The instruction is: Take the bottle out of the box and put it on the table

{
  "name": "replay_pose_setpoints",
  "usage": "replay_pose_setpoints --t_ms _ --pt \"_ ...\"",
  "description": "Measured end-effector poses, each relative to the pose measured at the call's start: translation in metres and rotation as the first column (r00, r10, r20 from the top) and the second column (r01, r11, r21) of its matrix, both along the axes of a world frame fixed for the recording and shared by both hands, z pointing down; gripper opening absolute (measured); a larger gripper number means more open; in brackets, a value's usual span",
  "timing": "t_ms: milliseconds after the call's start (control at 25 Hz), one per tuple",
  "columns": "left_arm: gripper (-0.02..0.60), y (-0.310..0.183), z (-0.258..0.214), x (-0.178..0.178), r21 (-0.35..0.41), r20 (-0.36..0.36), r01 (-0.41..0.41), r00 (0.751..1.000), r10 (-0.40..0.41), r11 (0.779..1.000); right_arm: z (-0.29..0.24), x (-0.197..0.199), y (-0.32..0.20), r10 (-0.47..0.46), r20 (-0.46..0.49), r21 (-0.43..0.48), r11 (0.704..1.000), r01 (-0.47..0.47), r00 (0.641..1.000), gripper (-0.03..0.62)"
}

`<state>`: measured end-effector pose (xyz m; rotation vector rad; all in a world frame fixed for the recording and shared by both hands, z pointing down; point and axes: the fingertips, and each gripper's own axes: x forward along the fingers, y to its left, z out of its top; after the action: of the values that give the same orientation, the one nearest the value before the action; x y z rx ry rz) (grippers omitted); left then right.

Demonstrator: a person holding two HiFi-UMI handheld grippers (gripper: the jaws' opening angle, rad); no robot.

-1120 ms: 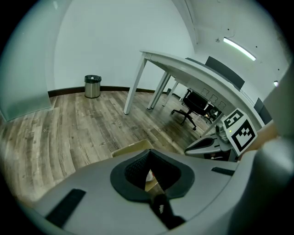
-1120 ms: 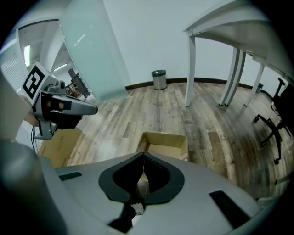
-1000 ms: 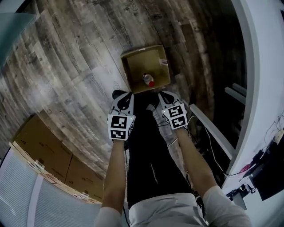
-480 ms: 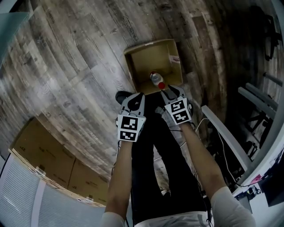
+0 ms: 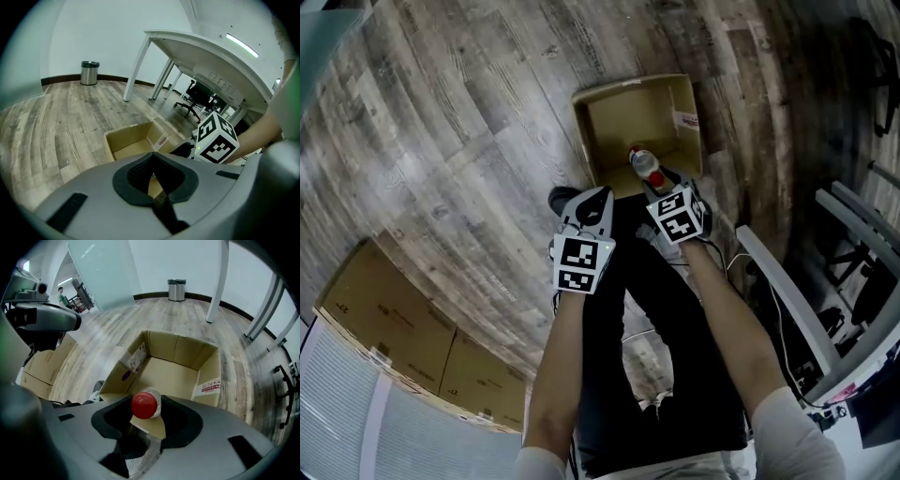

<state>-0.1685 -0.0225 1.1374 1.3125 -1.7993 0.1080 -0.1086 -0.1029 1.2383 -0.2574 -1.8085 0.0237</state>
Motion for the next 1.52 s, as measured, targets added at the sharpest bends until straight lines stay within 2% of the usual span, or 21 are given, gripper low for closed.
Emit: replay_pose_setpoints --t_ms 40,200,400,640,920,1080,1200,1360,1520 --pt "0.013 0.001 0.001 0.0 0.002 -0.003 0.01 1.0 -0.01 1.0 0.001 -0.001 -0.003 -0.006 -0.002 0.009 1.0 0.006 1.0 0.209" --pt "0.013 0.005 -0.004 0.004 -0.007 -0.014 0.023 1.0 -0.023 1.0 -0.006 0.001 -0.009 -0.04 -0.012 0.039 0.998 0.041 0.999 0.184" --pt "0.013 0.003 -0.032 0.012 -0.005 -0.01 0.005 1.0 -0.005 1.0 -0.037 0.009 -0.01 -0.039 -0.002 0.041 0.998 0.039 0.999 0.183" --pt "0.012 -0.017 -0.083 0.02 0.011 0.007 -0.019 1.0 0.019 1.0 -0.099 0.025 -0.02 -0.028 0.024 0.048 0.998 0.027 0.999 0.183" --pt "0.012 -0.042 -0.168 0.021 0.026 0.043 -0.076 0.996 0.074 0.997 -0.194 0.043 -0.037 0.013 0.036 0.048 0.999 -0.015 0.999 0.183" --pt "0.012 -0.056 -0.219 0.013 0.041 0.061 -0.051 0.997 0.048 0.998 -0.248 0.046 -0.058 0.016 0.069 0.061 0.998 -0.02 0.997 0.183" --pt "0.012 -0.063 -0.265 0.018 0.046 0.073 -0.057 0.996 0.053 0.997 -0.301 0.049 -0.067 -0.037 0.095 0.074 0.997 0.03 0.995 0.183" --pt "0.013 -0.074 -0.332 0.032 0.068 0.093 -0.094 0.992 0.087 0.993 -0.38 0.057 -0.073 -0.156 0.111 0.096 0.985 0.146 0.981 0.183" --pt "0.013 -0.085 -0.395 0.038 0.094 0.125 -0.126 0.986 0.113 0.988 -0.462 0.052 -0.078 -0.184 0.155 0.084 0.981 0.172 0.971 0.183"
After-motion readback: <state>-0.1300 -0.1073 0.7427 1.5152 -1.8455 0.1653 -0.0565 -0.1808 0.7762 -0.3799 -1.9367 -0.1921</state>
